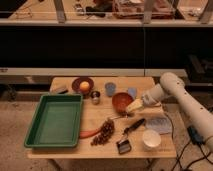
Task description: Place fork in red bowl
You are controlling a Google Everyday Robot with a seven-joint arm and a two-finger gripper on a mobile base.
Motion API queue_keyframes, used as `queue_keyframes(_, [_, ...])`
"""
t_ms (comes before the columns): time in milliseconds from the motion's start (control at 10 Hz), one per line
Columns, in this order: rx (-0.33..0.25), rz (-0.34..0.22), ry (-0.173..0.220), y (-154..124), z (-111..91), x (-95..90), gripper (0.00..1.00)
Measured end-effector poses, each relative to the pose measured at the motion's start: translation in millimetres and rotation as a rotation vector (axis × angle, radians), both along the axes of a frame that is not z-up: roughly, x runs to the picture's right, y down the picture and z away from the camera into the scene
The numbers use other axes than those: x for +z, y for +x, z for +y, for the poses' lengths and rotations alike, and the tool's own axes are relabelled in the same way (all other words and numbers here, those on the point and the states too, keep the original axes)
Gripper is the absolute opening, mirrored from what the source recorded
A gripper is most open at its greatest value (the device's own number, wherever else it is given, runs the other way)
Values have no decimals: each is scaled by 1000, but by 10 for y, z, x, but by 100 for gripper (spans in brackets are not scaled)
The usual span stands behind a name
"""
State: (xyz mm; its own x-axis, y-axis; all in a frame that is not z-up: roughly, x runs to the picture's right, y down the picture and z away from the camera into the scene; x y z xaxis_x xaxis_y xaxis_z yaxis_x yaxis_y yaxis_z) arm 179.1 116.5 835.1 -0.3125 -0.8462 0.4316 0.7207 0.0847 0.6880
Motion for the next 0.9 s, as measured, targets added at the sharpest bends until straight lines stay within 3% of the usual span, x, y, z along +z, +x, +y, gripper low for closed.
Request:
queue_keyframes(200, [-6, -2, 10, 9, -5, 143, 72])
queue_keyframes(900, [-15, 9, -13, 119, 155, 226, 72])
